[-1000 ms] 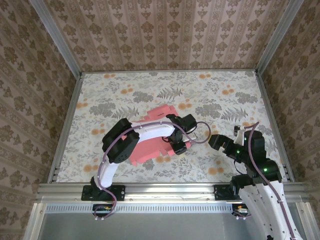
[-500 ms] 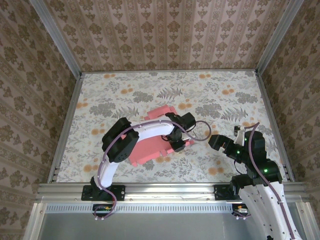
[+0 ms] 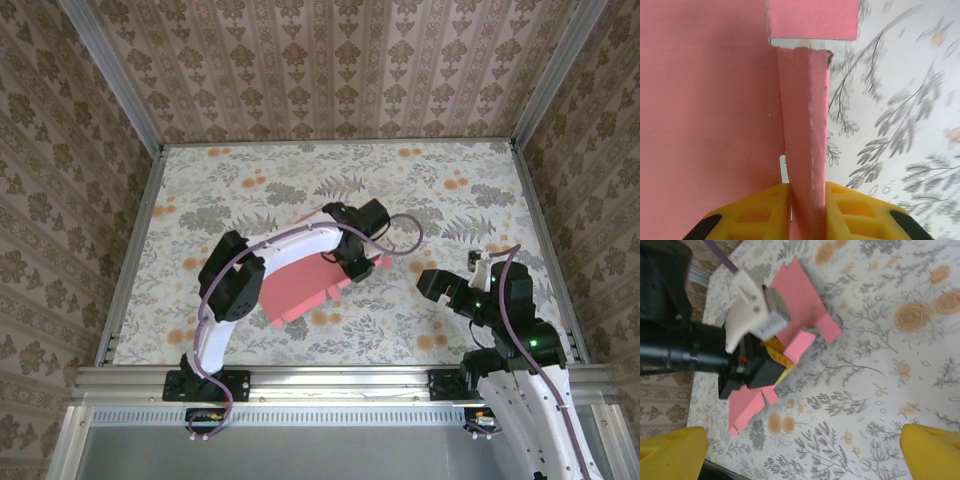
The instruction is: Fold the paper box
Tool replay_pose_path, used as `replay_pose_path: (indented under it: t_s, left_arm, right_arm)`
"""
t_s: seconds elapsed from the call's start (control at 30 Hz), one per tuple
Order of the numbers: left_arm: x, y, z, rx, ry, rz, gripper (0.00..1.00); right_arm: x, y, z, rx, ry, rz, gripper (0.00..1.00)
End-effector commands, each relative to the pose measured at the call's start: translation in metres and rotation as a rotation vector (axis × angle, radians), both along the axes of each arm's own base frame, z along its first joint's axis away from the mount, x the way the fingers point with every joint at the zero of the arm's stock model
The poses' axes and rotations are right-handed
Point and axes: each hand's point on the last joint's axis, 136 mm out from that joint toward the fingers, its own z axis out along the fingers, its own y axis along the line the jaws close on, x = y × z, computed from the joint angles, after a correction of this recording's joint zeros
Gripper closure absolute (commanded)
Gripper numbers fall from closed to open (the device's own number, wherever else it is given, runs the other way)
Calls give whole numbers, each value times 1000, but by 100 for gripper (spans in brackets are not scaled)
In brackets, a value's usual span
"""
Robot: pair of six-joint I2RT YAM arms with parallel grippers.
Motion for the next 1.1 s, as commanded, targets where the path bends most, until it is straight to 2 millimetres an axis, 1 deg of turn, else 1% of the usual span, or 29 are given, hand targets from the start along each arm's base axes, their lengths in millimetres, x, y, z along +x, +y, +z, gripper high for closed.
replay_pose_path:
  t_s: [0.0,0.1,0.13,0.2,0.23,0.27,0.33,0.37,0.43,0.47,0.5,0.57,0.7,0.77,0.83,0.93,1.0,1.07]
  left_arm:
    - [3,-11,83,-172,0,38,79]
    - [8,-26,136,-341,49,91,78]
    - [10,-31,156,-420,82,114,78]
    - [14,-42,193,-589,167,153,78]
    - [17,-47,214,-693,215,167,77]
    - [16,-52,237,-801,276,153,76]
    - [24,-50,271,-978,333,165,75]
    - [32,-44,284,-1054,353,185,75]
    - [46,-27,297,-1161,384,227,74]
    - [53,-16,295,-1183,379,255,73]
    - [60,-6,289,-1187,366,294,73]
    - [72,17,271,-1191,337,363,73]
    - [93,56,215,-1194,366,505,72]
    - [104,74,179,-1192,394,580,72]
    - [111,86,150,-1196,422,626,71]
    - [119,102,109,-1180,454,690,68]
    - [126,113,90,-1177,462,734,67]
    - [131,126,75,-1172,465,775,62]
  right_arm:
    - [-1,4,42,4,-133,42,0]
    - [-5,6,68,-1,-204,62,0]
    - [-7,6,77,-5,-230,69,0]
    - [-11,5,93,-13,-271,69,0]
    - [-13,4,101,-17,-289,67,0]
    - [-15,4,109,-17,-309,67,0]
    - [-18,5,121,-12,-338,72,0]
    - [-19,5,126,-6,-348,75,0]
    - [-18,6,131,1,-347,77,0]
    - [-16,7,132,7,-339,75,0]
    - [-14,7,131,15,-327,73,0]
    - [-4,10,126,40,-297,69,0]
    - [15,17,117,100,-245,76,0]
    - [26,20,110,119,-219,72,0]
    - [34,24,102,115,-189,71,0]
    - [44,33,84,56,-149,82,0]
    - [50,43,68,11,-113,99,0]
    - [58,55,55,-24,-96,116,0]
